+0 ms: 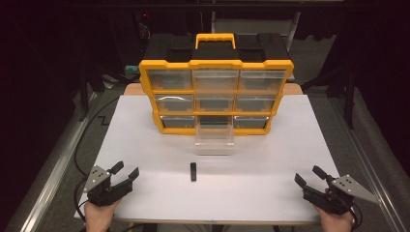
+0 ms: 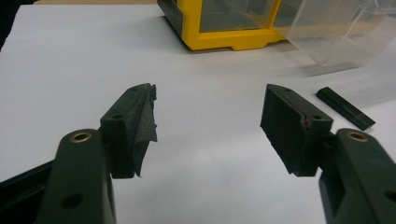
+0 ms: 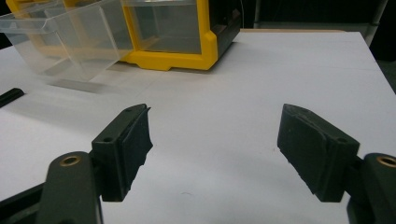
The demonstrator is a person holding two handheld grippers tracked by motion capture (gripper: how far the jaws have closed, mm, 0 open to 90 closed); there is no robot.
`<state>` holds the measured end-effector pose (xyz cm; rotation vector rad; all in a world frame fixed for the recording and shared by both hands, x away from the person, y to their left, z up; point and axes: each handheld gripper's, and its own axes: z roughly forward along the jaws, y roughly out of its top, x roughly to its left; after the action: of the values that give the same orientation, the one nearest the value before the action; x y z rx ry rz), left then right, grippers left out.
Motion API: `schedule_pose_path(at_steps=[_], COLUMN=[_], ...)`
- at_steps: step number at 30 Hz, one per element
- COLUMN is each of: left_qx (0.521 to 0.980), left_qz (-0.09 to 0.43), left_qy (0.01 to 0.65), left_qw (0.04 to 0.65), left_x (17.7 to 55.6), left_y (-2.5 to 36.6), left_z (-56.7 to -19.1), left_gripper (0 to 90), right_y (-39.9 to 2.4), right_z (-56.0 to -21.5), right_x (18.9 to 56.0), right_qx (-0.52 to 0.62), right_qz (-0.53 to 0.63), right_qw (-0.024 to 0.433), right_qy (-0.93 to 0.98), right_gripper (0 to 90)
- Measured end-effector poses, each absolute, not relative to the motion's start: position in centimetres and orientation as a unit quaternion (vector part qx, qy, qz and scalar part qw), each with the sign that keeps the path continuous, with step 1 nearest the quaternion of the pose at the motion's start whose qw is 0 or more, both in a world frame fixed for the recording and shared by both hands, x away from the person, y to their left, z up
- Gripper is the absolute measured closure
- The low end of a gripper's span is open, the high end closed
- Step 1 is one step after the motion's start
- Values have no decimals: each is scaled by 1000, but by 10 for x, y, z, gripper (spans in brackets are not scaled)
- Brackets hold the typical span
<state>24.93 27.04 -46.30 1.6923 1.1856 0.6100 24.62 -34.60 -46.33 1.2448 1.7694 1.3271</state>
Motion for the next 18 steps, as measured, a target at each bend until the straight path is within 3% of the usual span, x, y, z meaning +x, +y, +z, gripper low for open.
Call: schedule_pose_path(at_steps=[18], left_qx=[689], left_qz=[251], left_qy=[485], left_qw=[477], left_x=[248], left_y=[271], left_z=[-463], left_gripper=[360], right_y=[-346], right_z=[-464], right_x=[249], right_qx=[468], right_qz=[497], right_qw=[294], right_qy=[669], right_gripper=[254])
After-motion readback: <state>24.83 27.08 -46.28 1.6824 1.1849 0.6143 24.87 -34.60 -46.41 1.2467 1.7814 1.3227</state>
